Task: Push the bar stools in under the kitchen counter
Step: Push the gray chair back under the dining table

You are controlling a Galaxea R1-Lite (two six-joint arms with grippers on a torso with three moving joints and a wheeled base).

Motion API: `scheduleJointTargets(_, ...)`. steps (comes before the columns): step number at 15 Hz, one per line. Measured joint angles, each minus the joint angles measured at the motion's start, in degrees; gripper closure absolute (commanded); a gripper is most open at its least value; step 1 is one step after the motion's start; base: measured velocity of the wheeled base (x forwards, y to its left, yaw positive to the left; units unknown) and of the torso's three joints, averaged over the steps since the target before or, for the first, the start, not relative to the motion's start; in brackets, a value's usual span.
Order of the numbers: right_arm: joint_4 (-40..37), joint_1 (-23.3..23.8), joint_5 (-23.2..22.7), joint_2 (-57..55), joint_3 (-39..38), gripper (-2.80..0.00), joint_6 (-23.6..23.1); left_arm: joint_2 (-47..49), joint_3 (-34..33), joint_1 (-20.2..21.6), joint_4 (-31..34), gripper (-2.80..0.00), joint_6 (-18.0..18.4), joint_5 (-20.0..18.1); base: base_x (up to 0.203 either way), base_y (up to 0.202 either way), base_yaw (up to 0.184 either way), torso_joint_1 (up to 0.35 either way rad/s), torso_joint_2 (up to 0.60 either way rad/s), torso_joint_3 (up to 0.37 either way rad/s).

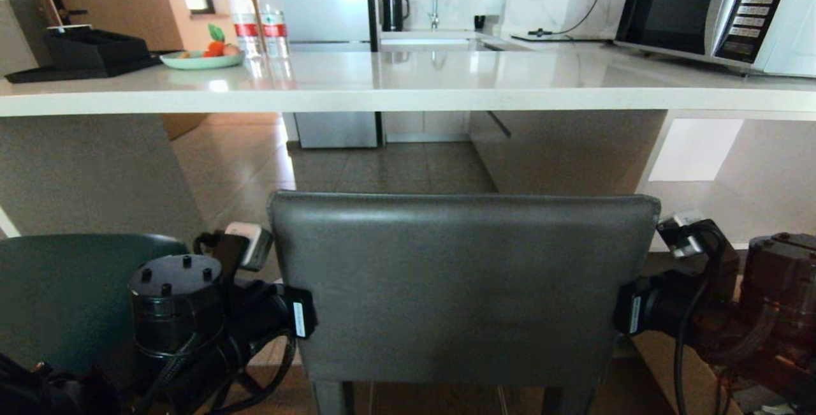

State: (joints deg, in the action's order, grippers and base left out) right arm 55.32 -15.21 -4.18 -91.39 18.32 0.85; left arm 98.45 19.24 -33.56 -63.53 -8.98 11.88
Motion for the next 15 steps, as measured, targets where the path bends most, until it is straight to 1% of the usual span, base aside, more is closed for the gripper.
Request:
scheduleJointTargets(6,0.00,0.09,0.44,0.07,-0.33,0.00,0.09,-0.02,-0.16,-0.15,-0.05,0.00,0.16,-0.27,0.000,0.000,0.000,0.000,0.00,0.000)
scheduleJointTargets(10,0.17,0.09,0.49,0.22,-1.87,0.00,0.33,-0.85,-2.82,-0.57,0.03,0.00,0.16,-0.78,0.000,0.000,0.000,0.000,0.00,0.000)
scheduleJointTargets(12,-0.50,-0.23,0.30,-0.01,-0.41,0.00,0.11,-1.30,-5.76,-2.02,-0.58,0.00,-0.11,-0.88,0.000,0.000,0.000,0.000,0.00,0.000)
scheduleJointTargets(15,-1.35,-2.25,0.50,-0.67,2.37,0.00,-0.24,-1.00,-10.27,-5.69,-5.21,0.00,-0.33,-0.05,0.000,0.000,0.000,0.000,0.00,0.000)
